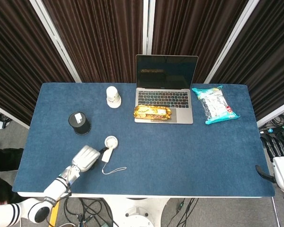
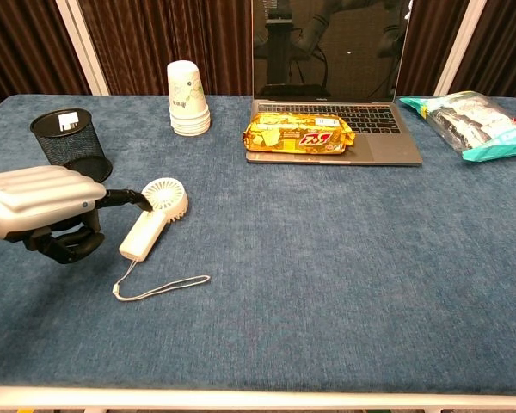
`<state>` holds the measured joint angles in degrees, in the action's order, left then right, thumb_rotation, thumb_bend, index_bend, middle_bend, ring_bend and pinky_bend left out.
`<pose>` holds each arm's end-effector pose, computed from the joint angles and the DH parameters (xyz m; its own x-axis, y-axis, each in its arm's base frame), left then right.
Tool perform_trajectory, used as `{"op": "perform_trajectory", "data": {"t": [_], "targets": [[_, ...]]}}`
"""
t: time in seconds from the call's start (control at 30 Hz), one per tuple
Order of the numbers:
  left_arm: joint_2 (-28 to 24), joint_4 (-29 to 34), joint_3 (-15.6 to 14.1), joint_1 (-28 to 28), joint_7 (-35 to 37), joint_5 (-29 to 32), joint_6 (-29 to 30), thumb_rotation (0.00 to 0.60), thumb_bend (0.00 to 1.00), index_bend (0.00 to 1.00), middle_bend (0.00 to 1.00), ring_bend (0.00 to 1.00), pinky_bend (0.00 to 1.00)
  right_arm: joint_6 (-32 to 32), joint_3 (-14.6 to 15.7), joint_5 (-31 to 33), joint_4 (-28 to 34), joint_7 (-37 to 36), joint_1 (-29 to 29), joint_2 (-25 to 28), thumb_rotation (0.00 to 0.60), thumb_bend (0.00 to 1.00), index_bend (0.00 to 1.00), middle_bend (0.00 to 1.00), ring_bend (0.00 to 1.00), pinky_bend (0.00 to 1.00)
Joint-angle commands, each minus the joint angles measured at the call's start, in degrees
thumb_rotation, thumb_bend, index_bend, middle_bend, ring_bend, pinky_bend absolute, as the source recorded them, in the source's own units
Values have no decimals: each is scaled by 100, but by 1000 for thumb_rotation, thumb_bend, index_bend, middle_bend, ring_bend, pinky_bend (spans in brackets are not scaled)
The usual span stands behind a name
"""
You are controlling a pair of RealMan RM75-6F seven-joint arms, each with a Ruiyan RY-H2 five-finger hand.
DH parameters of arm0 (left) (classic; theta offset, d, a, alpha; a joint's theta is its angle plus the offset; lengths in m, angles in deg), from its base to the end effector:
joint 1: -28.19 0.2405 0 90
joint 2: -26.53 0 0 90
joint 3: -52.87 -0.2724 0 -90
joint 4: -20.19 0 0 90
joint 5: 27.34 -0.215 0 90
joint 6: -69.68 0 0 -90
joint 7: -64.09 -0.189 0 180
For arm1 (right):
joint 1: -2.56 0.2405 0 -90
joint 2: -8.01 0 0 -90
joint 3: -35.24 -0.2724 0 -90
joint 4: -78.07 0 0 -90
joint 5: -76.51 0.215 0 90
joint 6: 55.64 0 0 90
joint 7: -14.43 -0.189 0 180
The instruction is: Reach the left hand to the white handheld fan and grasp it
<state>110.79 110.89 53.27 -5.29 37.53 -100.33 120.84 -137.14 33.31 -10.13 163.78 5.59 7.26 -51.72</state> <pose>-0.2073 0.3086 -0.0597 0.6357 0.3736 0.6755 0.7510 -0.5017 -0.4293 -0.3616 -0.2250 0.1895 0.4301 -0.0685 0.9002 -0.9022 0.0040 0.4313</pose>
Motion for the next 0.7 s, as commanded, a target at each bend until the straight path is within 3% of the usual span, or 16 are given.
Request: {"op": "perform_trajectory", "data": {"t": [0.03,0.7], "targets": [[-9,24,-28,3,20,-26,34,600,594,124,863,889,862,6,0,6,-9,-5,1,-4,600,197,0,0,0,0],[33,-68,-138,-72,66,73,25,600,594,125,863,890,861,50,-7,59,-63,-30,3,-26,600,198,0,0,0,0]]}}
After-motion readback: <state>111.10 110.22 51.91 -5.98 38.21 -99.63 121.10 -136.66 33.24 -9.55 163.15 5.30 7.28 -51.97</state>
